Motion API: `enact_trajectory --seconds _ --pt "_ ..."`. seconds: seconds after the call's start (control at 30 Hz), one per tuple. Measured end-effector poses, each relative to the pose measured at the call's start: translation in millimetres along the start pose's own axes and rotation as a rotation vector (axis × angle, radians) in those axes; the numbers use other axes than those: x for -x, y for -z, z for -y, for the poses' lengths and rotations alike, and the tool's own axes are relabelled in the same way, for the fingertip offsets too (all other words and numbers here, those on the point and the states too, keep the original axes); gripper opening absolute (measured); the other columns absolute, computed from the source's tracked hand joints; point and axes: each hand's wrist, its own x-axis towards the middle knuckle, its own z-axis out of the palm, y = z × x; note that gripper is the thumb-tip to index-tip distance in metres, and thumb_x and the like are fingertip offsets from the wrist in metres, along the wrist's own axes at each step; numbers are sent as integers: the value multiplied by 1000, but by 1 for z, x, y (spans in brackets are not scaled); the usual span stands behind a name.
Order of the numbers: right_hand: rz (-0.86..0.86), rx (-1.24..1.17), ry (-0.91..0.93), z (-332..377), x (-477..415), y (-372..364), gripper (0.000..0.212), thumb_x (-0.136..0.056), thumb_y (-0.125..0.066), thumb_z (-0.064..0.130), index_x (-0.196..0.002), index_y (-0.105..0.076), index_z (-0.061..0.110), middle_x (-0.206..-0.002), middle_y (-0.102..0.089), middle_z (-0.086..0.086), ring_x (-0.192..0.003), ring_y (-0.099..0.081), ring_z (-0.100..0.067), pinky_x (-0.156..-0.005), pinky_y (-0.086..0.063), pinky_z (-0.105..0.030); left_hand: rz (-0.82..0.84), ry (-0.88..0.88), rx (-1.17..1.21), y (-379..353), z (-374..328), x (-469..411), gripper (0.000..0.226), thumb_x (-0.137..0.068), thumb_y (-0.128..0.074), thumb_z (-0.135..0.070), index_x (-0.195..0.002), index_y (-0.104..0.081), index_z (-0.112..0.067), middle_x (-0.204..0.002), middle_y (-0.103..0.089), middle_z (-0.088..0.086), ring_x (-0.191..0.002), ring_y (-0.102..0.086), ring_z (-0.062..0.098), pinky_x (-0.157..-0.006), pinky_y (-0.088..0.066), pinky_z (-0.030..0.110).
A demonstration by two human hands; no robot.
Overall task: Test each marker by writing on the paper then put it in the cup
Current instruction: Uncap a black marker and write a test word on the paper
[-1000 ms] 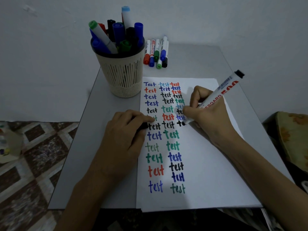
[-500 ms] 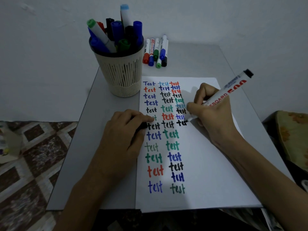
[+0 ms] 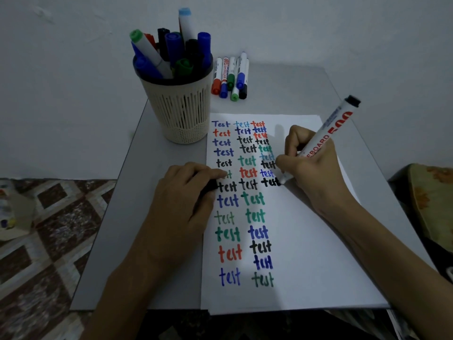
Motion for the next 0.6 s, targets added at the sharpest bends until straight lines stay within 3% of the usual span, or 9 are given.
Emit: enact_trajectory --seconds 0.17,0.27,0.37,0.47,0.6 --pt "-95 -277 -37 4 -1 2 35 -79 -63 -13 -62 -39 6 -55 -42 -14 -35 -36 -7 -40 -38 -12 -14 22 28 2 -1 -1 34 -89 -49 -24 -119 -60 -17 -109 -58 -7 -101 -46 6 -88 -35 12" --pt "-110 -426 -55 8 -2 4 35 -80 -69 0 -65 -40 10 -60 -47 -10 -37 -35 -9 -38 -34 -15 -43 69 139 5 -3 0 31 -87 -53 -23 -117 -60 -20 -109 -61 -10 -103 -54 4 -89 -43 16" --pt "1 -634 -102 12 -4 4 20 -79 -66 0 -69 -50 8 -75 -57 -12 -52 -55 -12 -47 -46 -17 -56 122 342 10 -14 -3 23 -89 -59 -16 -111 -60 -24 -107 -62 -18 -99 -59 -6 -79 -47 8" --pt "159 -811 -148 16 -5 4 13 -87 -55 7 -79 -64 4 -82 -68 -13 -73 -68 -26 -56 -57 -28 -83 132 372 13 -22 -11 24 -86 -63 -8 -107 -62 -22 -101 -61 -21 -93 -58 -14 -71 -43 1" --pt "194 -758 -71 17 -5 3 21 -91 -52 5 -70 -51 6 -56 -61 -8 -38 -54 -15 -37 -43 -19 -140 99 326 10 -25 -15 20 -86 -66 -25 -105 -63 -28 -105 -65 -16 -96 -58 -9 -78 -45 7"
